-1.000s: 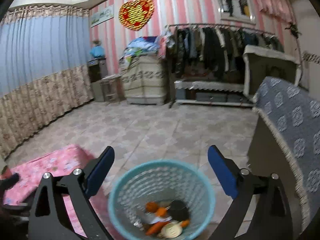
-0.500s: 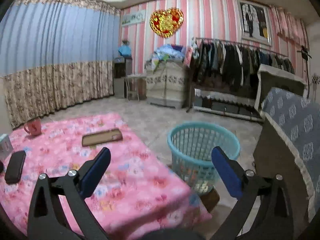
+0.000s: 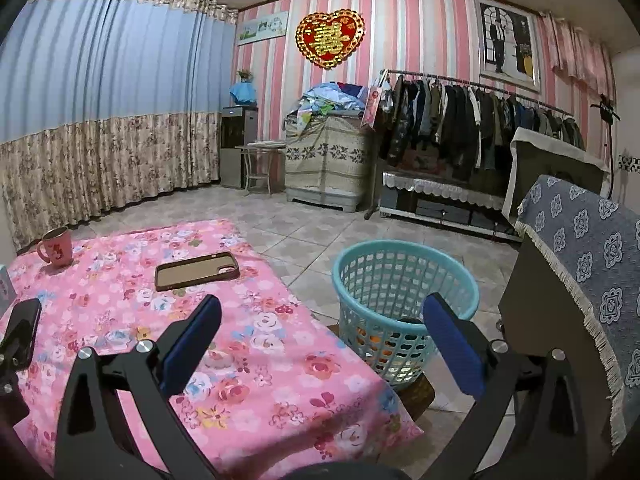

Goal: Collect trash

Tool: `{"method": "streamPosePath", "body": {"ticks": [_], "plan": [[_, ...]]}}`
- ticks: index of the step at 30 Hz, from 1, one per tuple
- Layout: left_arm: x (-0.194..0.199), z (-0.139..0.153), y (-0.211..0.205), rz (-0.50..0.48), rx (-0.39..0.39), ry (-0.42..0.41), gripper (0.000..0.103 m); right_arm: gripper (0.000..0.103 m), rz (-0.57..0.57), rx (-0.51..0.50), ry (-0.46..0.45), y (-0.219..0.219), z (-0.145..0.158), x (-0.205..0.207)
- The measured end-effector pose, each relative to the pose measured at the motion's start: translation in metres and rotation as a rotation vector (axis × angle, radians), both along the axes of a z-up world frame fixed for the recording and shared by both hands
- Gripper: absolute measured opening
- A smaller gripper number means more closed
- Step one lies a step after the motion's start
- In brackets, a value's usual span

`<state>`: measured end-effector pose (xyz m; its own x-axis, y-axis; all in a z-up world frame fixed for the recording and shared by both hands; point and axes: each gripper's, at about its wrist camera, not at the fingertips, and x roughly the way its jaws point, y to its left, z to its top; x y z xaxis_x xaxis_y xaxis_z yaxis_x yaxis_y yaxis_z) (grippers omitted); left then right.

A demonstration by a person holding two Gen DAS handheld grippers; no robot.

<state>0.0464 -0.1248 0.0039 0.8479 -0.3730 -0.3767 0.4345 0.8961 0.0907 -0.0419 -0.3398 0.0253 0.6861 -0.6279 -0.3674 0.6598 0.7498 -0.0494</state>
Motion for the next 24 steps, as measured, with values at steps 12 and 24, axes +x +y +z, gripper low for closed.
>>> {"method": "streamPosePath", "body": {"ticks": [12,24], "plan": [[0.003,-0.008,0.002,0.002,-0.004,0.049,0.098,0.099,0.001,0.076,0.031,-0.016,-0.006,0.005],[0.006,-0.008,0.007,0.022,-0.029,0.058,0.098,0.099,0.014,0.052,0.034,-0.011,-0.003,0.006]]}}
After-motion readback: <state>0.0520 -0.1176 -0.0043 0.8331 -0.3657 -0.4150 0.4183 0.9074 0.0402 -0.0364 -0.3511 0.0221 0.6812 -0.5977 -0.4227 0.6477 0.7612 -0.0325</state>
